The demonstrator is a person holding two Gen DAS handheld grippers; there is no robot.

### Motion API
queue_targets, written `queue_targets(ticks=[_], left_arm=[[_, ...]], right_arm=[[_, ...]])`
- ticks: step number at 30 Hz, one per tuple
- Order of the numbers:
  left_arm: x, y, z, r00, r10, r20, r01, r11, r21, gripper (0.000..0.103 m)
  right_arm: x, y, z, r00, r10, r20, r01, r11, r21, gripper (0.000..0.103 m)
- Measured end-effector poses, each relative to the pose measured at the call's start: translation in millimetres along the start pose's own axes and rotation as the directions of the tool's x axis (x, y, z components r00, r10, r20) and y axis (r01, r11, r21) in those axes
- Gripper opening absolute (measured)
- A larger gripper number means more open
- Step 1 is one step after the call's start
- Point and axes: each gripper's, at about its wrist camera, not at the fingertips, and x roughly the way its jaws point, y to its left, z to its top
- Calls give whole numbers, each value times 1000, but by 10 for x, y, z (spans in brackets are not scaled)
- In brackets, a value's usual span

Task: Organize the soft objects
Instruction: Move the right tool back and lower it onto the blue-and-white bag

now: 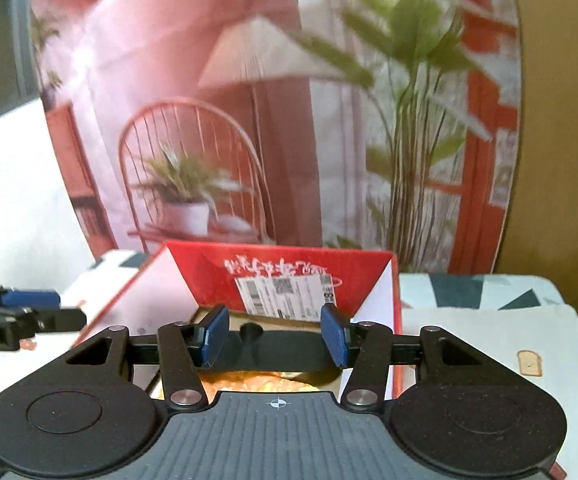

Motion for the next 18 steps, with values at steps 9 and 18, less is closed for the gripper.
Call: queue_targets(ticks=[9, 18], left_arm=[[-40, -19, -412, 998, -16, -61, 13, 998, -59, 70], [256, -111, -829, 985, -27, -169, 4, 991, -137, 65]], right_arm=[[-470, 38, -445, 998, 47, 33, -47, 999, 18, 48], [-302, 63, -1022, 993, 47, -104, -44, 999, 28, 48]])
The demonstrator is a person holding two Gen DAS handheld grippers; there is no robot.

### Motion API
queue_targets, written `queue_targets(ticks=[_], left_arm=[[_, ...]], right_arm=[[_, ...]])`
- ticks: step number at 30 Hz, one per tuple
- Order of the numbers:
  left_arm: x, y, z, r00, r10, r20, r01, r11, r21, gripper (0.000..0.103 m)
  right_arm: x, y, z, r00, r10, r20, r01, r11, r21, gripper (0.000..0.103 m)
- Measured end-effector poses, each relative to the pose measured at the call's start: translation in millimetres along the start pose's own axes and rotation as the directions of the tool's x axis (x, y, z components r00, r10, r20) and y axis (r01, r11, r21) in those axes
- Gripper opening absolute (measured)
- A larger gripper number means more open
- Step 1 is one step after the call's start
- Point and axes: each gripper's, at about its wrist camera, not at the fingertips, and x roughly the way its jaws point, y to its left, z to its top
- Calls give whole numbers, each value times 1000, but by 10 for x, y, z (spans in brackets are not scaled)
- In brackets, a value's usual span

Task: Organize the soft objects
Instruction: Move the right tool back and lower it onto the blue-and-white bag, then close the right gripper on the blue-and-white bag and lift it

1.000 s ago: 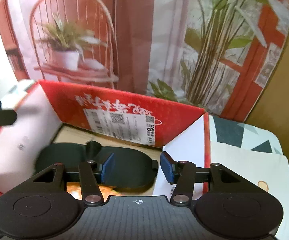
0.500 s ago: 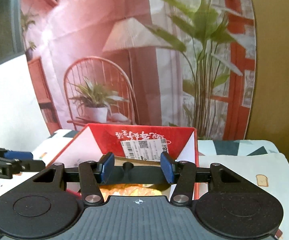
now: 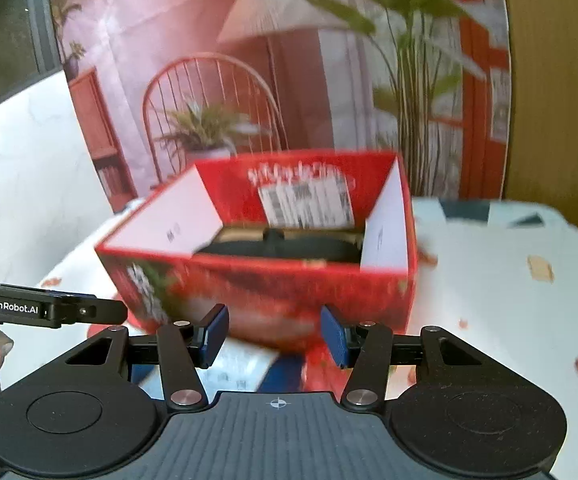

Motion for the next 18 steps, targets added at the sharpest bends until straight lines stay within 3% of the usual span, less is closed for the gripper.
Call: queue_targets(ticks=[3, 10, 18], left_arm=[[100, -6, -109, 999, 11, -48, -11, 1000, 7, 64], [197, -2, -247, 997, 7, -81, -6, 1000, 8, 63], [276, -37, -333, 994, -1, -110, 4, 1000, 24, 63]], right_arm=[[121, 23, -147, 998, -15, -57, 15, 1000, -8, 48], [350, 133, -398, 987, -7, -158, 0, 999, -45, 48], [436, 92, -495, 981, 18, -196, -21, 1000, -11, 48]])
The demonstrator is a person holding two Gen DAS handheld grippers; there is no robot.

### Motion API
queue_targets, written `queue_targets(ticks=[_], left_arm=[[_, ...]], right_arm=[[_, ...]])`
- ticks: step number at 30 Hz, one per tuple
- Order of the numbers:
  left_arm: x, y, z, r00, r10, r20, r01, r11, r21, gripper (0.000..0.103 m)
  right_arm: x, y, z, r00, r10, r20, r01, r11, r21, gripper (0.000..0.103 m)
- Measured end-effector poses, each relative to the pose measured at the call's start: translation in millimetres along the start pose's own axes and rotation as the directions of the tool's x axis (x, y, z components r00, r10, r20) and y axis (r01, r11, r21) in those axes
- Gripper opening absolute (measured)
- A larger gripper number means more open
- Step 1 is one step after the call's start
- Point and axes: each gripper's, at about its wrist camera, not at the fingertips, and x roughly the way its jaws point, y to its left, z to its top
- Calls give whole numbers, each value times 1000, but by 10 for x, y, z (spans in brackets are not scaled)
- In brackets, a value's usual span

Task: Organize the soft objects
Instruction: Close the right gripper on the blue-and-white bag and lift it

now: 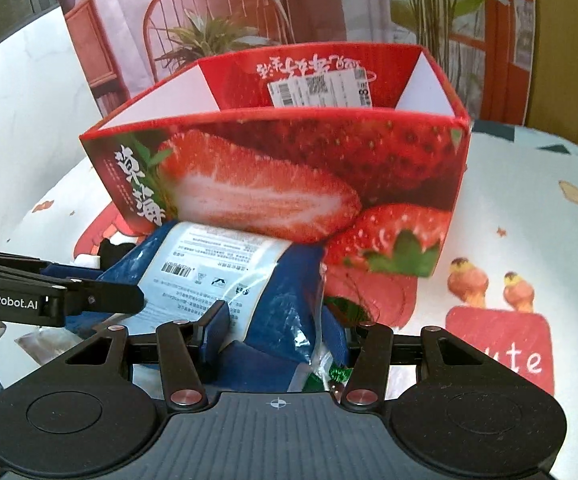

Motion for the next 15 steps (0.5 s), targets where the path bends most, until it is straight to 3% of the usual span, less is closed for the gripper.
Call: queue_targets(ticks=[15], left_arm=[[71, 58, -54, 1000, -16, 9, 16, 999, -34, 61]], right_arm=[[57, -57, -71, 999, 35, -4, -35, 999, 17, 50]])
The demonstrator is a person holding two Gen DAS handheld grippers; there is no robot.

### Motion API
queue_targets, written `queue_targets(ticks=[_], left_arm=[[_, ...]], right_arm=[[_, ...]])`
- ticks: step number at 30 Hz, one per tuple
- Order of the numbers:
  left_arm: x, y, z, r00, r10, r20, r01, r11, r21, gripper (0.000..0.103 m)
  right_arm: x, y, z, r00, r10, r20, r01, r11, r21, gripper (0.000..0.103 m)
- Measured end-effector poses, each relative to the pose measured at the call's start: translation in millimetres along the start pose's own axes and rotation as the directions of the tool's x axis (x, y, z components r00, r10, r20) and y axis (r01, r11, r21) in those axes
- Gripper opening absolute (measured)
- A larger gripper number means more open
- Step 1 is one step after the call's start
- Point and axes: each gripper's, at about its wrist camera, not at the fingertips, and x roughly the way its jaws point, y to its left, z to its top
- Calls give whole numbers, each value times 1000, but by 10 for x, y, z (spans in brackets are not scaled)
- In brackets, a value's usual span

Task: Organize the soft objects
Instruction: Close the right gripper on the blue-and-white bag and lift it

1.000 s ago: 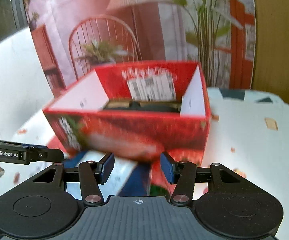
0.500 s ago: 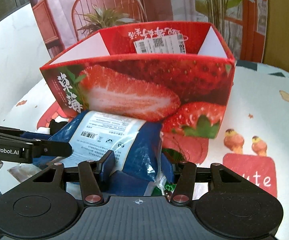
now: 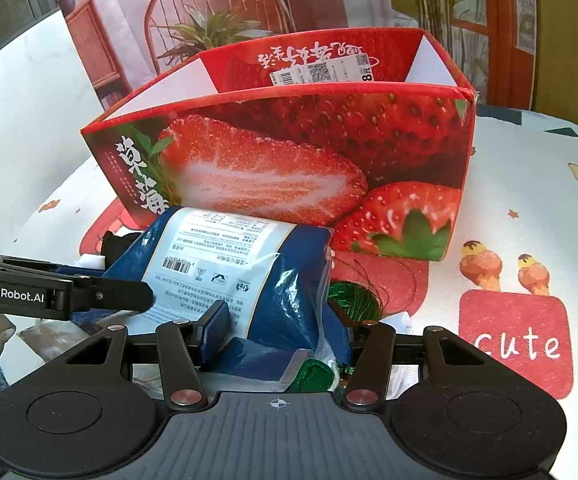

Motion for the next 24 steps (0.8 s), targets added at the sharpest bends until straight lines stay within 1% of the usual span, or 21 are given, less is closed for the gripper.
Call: queue_targets(ticks=[5, 9, 12, 14, 16, 19, 21, 24], left_arm=[[-17, 47, -56, 999, -6, 32, 6, 1000, -18, 56], [-26, 67, -55, 999, -9, 32, 10, 1000, -25, 53], [-30, 54, -47, 1000, -4, 30, 4, 1000, -15, 52], [-36, 51, -43, 999, -12, 32, 12, 1000, -14, 46], [-60, 58, -37, 999, -18, 40, 19, 1000, -11, 37], [-95, 103, -28, 999, -20, 49, 21, 999, -28, 26], [-122, 124, -20, 998, -25, 54, 27, 999, -36, 24], [-163, 101, 2, 998, -22, 65, 23, 1000, -20, 22]], right_arm=[[-1, 5, -55, 1000, 8, 14, -8, 1000, -16, 50], [0, 0, -74, 1000, 14, 24, -13, 1000, -18, 50], [-11, 5, -92, 999, 12, 32, -11, 1000, -24, 48], [-19, 12, -94, 999, 13, 35, -12, 999, -29, 46], [-34, 28, -88, 999, 15, 37, -14, 999, -40, 42], [-63, 48, -67, 999, 13, 38, -11, 998, -61, 37], [-78, 43, -51, 999, 15, 41, -13, 998, -63, 34], [-120, 52, -34, 998, 17, 57, -13, 997, -75, 30]])
